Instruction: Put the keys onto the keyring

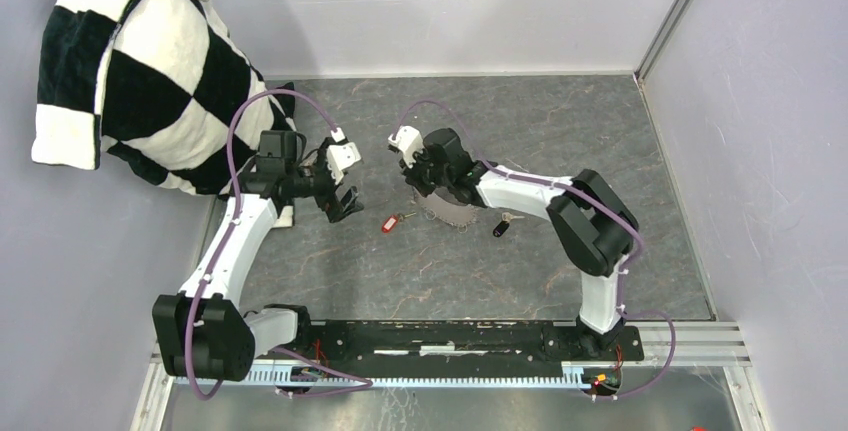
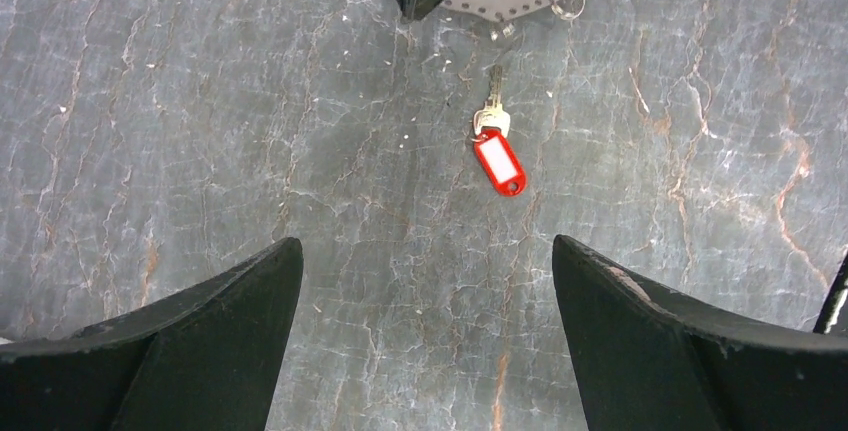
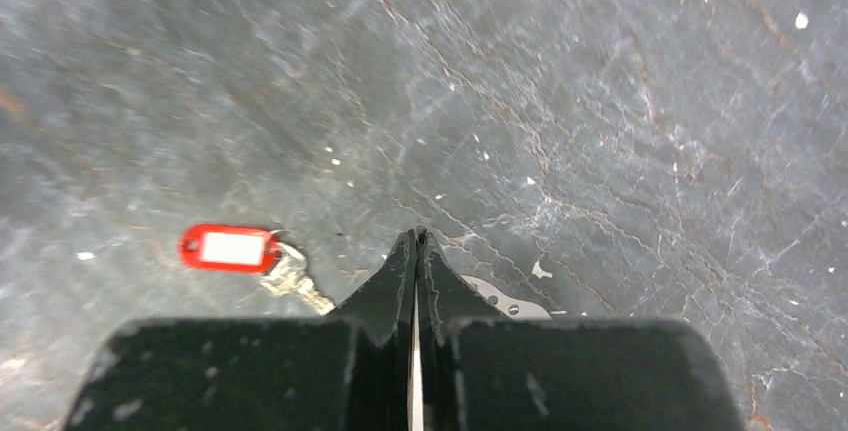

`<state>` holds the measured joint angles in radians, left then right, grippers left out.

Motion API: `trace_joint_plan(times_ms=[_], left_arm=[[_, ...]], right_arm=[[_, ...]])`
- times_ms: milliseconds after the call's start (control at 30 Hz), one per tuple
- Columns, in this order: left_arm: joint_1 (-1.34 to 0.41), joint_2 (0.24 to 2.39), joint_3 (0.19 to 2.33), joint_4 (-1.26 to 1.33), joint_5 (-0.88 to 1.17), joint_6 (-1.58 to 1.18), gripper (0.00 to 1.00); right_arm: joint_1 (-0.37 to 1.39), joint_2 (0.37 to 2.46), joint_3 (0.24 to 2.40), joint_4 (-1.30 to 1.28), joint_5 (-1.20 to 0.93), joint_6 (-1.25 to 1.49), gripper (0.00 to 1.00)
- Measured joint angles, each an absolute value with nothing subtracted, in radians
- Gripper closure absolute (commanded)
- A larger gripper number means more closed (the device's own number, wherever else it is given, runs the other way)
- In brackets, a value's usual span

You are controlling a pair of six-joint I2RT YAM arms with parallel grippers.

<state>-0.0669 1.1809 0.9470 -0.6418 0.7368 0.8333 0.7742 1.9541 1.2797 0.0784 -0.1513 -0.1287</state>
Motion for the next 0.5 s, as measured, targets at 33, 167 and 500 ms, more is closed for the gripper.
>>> trace_joint_plan(times_ms=[33,167,500], left_arm=[[-0.068,1.181,0.939,-0.64,0.738,0.848,0.02],[-0.08,1.179,0.914,-0.64,0.748,0.909,0.03],[-0.228,1.07,0.902,-0.638,0.771,1.009,0.12]], right_arm=[[0.774,1.933,1.266,0.087,-0.162,-0.124,1.0],[0.774,1.835,1.195,0.129,-0.241,-0.097,1.0],[0.775,1.62,1.002,0.198,-0.466,-0.016,1.0]])
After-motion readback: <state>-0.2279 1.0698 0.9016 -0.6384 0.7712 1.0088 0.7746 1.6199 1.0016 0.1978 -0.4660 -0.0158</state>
